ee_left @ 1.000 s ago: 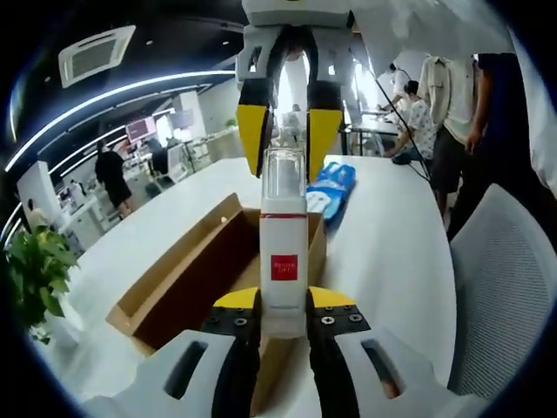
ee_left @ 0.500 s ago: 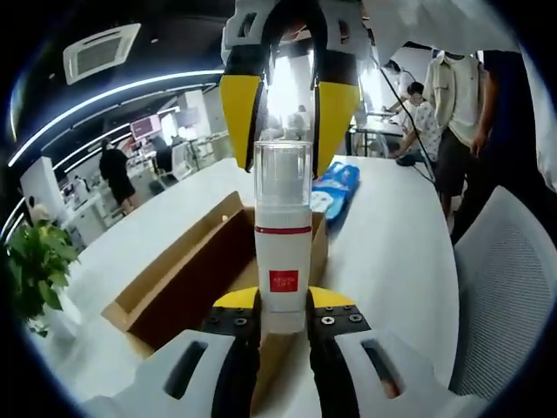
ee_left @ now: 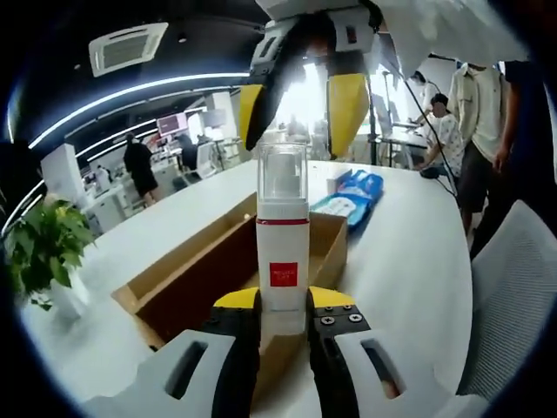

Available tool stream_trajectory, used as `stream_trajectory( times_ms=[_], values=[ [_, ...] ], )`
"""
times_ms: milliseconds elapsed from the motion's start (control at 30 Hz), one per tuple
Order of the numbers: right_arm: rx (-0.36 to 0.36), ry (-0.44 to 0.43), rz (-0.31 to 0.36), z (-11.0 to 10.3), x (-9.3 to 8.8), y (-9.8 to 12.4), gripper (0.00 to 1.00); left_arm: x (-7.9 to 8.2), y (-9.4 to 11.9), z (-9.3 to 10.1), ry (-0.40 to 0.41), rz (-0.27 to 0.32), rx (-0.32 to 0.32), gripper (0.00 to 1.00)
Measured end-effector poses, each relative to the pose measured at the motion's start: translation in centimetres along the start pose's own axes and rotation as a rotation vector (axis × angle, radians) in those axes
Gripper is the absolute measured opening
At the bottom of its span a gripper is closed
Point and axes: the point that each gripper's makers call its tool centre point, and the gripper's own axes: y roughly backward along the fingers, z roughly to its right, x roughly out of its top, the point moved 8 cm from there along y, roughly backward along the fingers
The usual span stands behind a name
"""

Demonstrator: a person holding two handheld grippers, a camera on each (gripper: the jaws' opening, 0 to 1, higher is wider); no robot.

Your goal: Operate the shoe box by opening the lid, removing the specified soft item, and placing it in the target area until the item is outside and the box remains undamaged.

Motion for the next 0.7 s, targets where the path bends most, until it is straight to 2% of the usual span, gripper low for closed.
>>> stream_trajectory(
  times_ms=[67,100,133,200,233,333,433,567,700],
  values=[
    [-0.003,-0.080,0.005,0.1,0.2,-0.1,0.38,0.1,-0.1,0.2,-0.002,0.006,0.032,0.18],
    [0.000,-0.080,0.006,0.1,0.2,-0.2,0.36,0.3,-0.2,0.3,-0.007,0.012,0.060,0.18],
    [0.004,-0.096,0.004,0.3,0.3,-0.4,0.35,0.2,-0.3,0.3,0.008,0.014,0.061,0.18],
    [-0.005,-0.139,-0.009,0.2,0.4,-0.7,0.36,0.4,-0.5,0.2,-0.003,0.017,0.124,0.18],
    [-0.007,-0.169,-0.015,0.1,0.4,-0.8,0.37,0.5,-0.7,0.4,0.036,0.026,0.145,0.18],
    [-0.026,-0.249,-0.048,0.9,0.7,-1.4,0.33,0.7,-1.0,0.6,0.083,0.040,0.194,0.18],
    [-0.060,-0.255,-0.087,1.0,0.4,-1.5,0.27,0.9,-1.5,1.5,0.090,0.048,0.217,0.18],
    [-0.032,-0.323,-0.104,0.6,0.5,-1.3,0.28,1.1,-2.1,2.5,0.171,0.073,0.264,0.18],
    [-0.038,-0.307,-0.126,0.6,0.5,-1.1,0.25,1.4,-2.7,3.6,0.190,0.087,0.266,0.18]
  ],
)
